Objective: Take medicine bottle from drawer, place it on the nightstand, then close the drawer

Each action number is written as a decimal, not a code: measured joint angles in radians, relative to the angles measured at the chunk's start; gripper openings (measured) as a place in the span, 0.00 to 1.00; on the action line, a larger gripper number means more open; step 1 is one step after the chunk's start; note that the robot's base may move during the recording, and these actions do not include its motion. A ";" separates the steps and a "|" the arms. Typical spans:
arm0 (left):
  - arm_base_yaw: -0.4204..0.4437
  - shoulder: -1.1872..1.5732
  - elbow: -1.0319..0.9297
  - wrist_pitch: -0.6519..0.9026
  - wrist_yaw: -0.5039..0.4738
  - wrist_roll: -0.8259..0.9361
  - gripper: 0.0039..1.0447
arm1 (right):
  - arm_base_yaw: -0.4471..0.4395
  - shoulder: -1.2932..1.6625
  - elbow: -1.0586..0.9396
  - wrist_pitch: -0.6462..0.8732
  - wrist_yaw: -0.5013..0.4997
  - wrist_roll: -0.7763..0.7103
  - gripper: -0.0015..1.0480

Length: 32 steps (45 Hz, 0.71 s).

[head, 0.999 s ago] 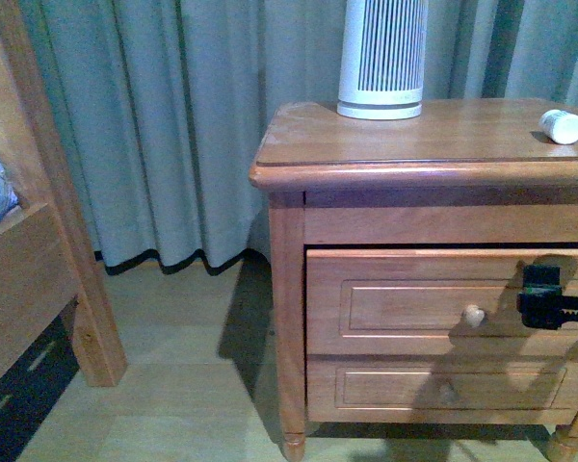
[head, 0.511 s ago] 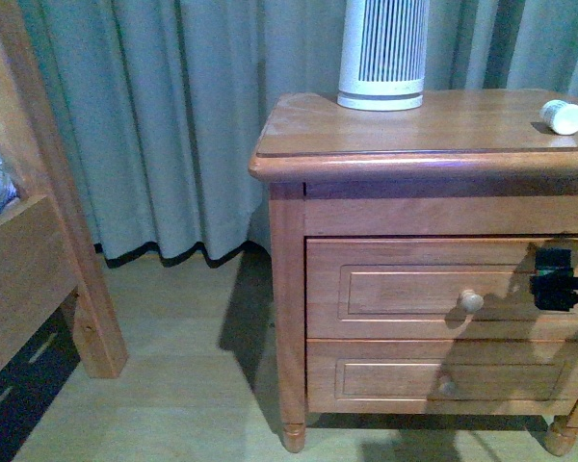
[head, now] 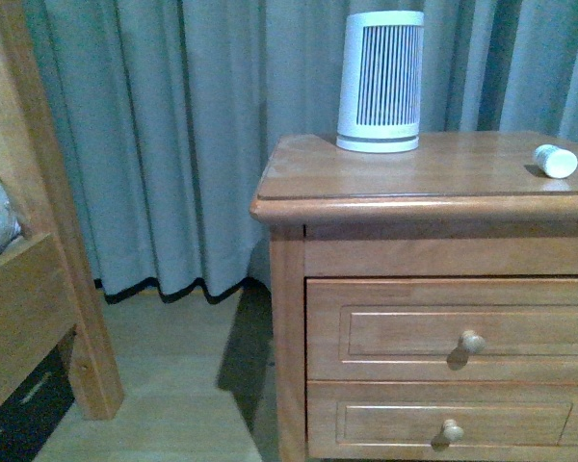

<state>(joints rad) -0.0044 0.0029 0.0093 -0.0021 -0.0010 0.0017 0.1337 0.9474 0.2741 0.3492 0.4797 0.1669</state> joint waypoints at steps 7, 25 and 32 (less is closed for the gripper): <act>0.000 0.000 0.000 0.000 0.000 0.000 0.94 | 0.085 -0.340 -0.031 -0.226 0.060 0.006 0.93; 0.000 0.000 0.000 0.000 0.000 0.000 0.94 | -0.039 -0.501 -0.156 -0.023 -0.414 -0.135 0.58; 0.000 0.000 0.000 0.000 0.001 0.000 0.94 | -0.128 -0.563 -0.195 -0.050 -0.476 -0.154 0.29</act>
<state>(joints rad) -0.0044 0.0029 0.0093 -0.0021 0.0002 0.0017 0.0059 0.3843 0.0795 0.2996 0.0040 0.0124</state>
